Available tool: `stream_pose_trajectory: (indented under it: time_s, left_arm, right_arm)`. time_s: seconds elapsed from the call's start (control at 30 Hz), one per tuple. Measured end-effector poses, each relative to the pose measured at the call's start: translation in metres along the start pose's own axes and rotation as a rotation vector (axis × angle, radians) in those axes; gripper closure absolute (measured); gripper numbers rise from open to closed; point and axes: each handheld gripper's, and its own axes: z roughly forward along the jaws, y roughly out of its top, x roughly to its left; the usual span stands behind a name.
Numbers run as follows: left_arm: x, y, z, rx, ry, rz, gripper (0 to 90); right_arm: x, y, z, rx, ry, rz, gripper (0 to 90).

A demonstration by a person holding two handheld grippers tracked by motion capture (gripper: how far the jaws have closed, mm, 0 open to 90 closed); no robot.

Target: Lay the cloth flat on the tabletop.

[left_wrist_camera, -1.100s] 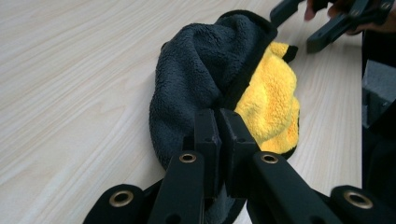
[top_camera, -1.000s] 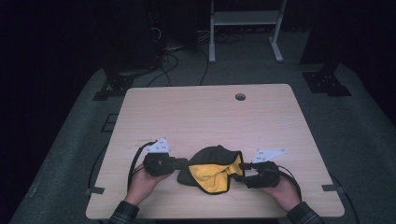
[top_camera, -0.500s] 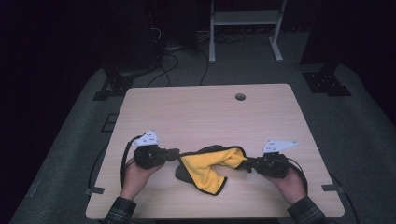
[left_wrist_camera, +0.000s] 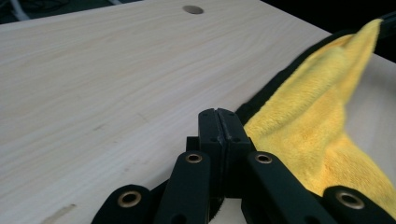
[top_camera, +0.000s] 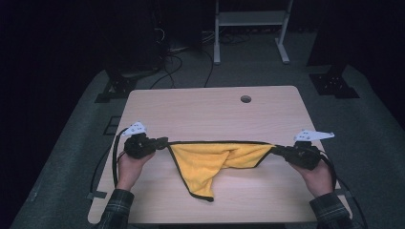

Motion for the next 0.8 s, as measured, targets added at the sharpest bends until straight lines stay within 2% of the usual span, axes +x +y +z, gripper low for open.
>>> stream_pose_trajectory:
  time_s: [0.1,0.13,0.23,0.3,0.33,0.37,0.47,0.57,0.67,0.7,0.8]
  left_arm:
    - [0.006,0.002,0.008,0.004,0.028,0.006,89.6]
    - [0.008,0.002,0.016,0.016,0.047,0.017,89.6]
    - [0.009,0.002,0.022,0.025,0.051,0.025,89.6]
    - [0.008,0.002,0.026,0.026,0.048,0.030,89.5]
    - [0.007,0.001,0.026,0.029,0.044,0.038,89.5]
    - [0.005,0.001,0.026,0.023,0.040,0.043,89.4]
    - [0.004,0.002,0.024,0.016,0.034,0.049,89.3]
    - [0.004,0.002,0.023,0.013,0.030,0.050,89.3]
    - [0.004,0.002,0.024,0.013,0.028,0.051,89.2]
    - [0.004,0.002,0.024,0.014,0.024,0.048,89.2]
    - [0.004,0.001,0.025,0.015,0.023,0.046,89.1]
  right_arm:
    - [-0.012,0.000,0.003,0.011,-0.028,0.015,83.6]
    - [-0.013,0.000,0.006,0.014,-0.032,0.016,83.6]
    - [-0.014,0.000,0.012,0.032,-0.042,0.005,83.5]
    - [-0.015,-0.001,0.014,0.035,-0.024,0.000,82.3]
    - [-0.016,-0.002,0.014,0.033,-0.006,-0.003,80.1]
    - [-0.016,-0.003,0.013,0.026,0.033,-0.006,74.6]
    - [-0.016,-0.004,0.009,-0.001,0.057,-0.007,60.7]
    - [-0.017,0.000,-0.001,-0.069,0.044,0.004,56.0]
    - [-0.019,0.001,-0.003,-0.082,0.028,0.009,56.1]
    - [-0.023,0.001,-0.001,-0.073,-0.001,0.022,56.1]
    - [-0.029,-0.001,0.006,-0.059,-0.002,0.041,55.9]
